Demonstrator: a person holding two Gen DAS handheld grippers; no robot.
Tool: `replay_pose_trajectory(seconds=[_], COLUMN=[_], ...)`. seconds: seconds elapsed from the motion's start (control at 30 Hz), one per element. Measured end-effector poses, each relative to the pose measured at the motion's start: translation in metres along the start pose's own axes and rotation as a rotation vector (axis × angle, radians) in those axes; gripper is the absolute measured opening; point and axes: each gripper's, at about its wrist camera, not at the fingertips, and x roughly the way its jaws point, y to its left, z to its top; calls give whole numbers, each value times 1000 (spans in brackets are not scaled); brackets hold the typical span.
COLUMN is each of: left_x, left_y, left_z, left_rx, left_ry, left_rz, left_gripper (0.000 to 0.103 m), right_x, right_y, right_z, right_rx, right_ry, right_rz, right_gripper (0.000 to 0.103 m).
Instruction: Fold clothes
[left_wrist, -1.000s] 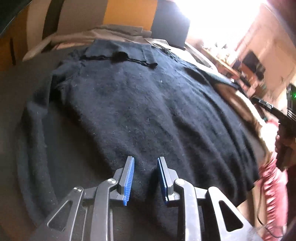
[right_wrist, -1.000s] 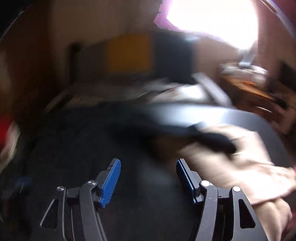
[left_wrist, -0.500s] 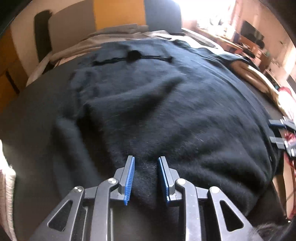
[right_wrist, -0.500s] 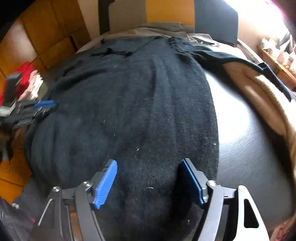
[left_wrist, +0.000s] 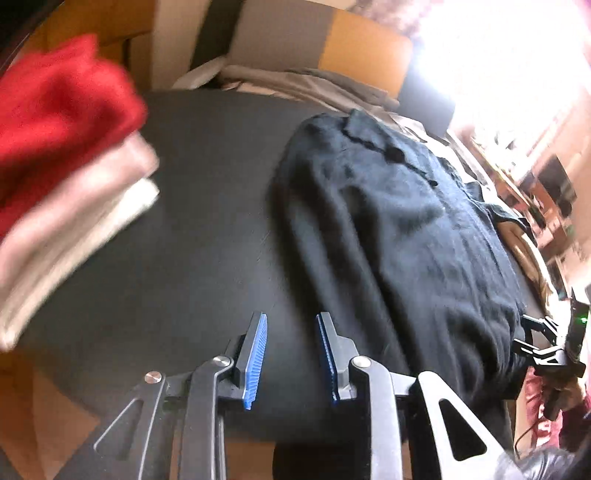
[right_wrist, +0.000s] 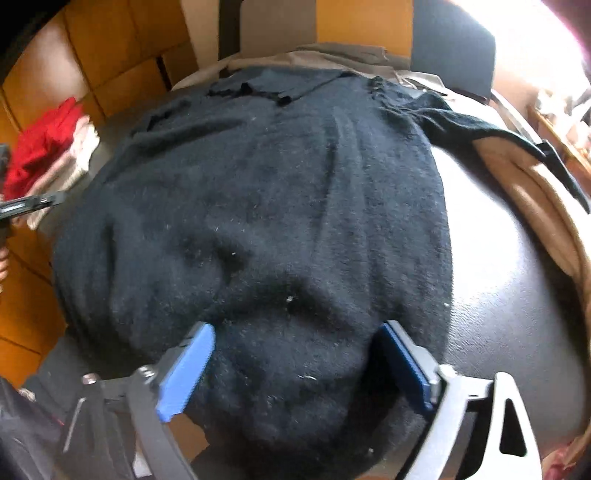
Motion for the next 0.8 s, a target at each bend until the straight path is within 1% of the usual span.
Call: replay_pose_trajectory(seconds=[0.07,0.13,0.17,0.2,0.3,0.37,0.4,0.43,0.47,0.5,0.57,0.6,0.7,0.77,0.8], left_x=[-3,-5,-4,1,20,26,29,33,36,37,38,33,-1,-32,-47], left_y=[4,8,7,-1,-27,-45,-54,-62,-70,-75,-78,-74,-51,-28,-16], left_z=[-15,-31,-37,-39,-40,-41,-42,-41,-39,-36,-26,-18,24,57,75], left_rx=[-55,-111,-132,-129,-58,5,41,85,116,132,131,126,93,46,29], left_ry=[12,24,33,47,73,75,77,77,68,65,83,68,-41,-124,-164], left_rz=[-59,-118,-151,-172,-123,-77,-46,1,44,61,31,30,57,78,105], left_gripper=[28,30,32,34,35,36,35,34,25,8,7,7,7,7,7], right_x=[3,3,1,-1,-2,-3,-3,-4,-4,-4,-4,-5,-8,-15,-20], right_y=[7,8,9,10,11,12,13,13,13,13,14,14,15,14,15], right_z=[-1,0,-2,-3,-6,-8,-9,-10,-10,-11,-10,-10,-6,0,5], right_rx=[-35,-24,-19,-15,-10,-6,-4,-3,-1,0,0,1,-4,-5,-4], right_ry=[11,10,8,6,-2,-7,-12,-18,-23,-27,-24,-20,0,-21,-44], right_rz=[-27,-29,-28,-28,-38,-43,-46,-47,-49,-52,-58,-58,-56,-38,-31], right_gripper=[103,103,103,103,103,103,103,103,103,103,103,103,103,103,103])
